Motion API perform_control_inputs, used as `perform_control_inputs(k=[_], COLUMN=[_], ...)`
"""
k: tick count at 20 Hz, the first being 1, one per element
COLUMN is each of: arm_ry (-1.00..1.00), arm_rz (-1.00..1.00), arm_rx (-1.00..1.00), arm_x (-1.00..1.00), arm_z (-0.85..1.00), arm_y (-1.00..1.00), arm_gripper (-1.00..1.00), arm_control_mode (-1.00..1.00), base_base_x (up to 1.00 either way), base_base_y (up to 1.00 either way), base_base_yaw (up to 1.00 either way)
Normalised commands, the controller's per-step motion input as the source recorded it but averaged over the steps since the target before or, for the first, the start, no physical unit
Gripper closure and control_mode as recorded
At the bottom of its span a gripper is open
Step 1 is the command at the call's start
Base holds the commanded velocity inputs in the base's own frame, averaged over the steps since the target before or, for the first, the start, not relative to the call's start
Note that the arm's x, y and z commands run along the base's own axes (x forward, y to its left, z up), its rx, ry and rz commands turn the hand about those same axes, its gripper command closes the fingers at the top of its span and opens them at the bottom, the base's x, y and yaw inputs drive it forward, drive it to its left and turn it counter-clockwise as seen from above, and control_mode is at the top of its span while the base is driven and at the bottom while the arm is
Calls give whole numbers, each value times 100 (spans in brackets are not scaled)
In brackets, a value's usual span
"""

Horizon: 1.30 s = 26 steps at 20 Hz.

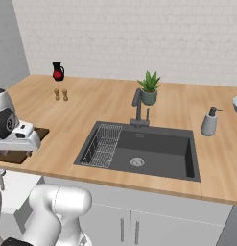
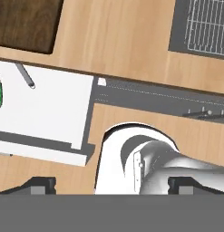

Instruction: Place the appropriate cutting tool for cutting the eggplant skin on the cutting board.

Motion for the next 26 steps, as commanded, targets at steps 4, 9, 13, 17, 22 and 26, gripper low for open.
perform_control_inputs(k=[4, 9, 13, 17, 22, 26], arm_ry=[6, 3, 10, 6, 7, 17], arm_rz=[1, 7, -1, -4, -2, -3], arm_rx=[0, 0, 0, 0, 0, 0], arm_x=[-23, -37, -1, 0, 0, 14], arm_z=[-55, -38, -43, -59, -69, -46], arm_y=[92, 48, 91, 91, 62, 50], arm_gripper=[-100, -100, -100, -100, -100, -100], arm_control_mode=[-100, -100, -100, -100, -100, -100], base_base_x=[0, 0, 0, 0, 0, 0], base_base_y=[0, 0, 0, 0, 0, 0], base_base_yaw=[0, 0, 0, 0, 0, 0])
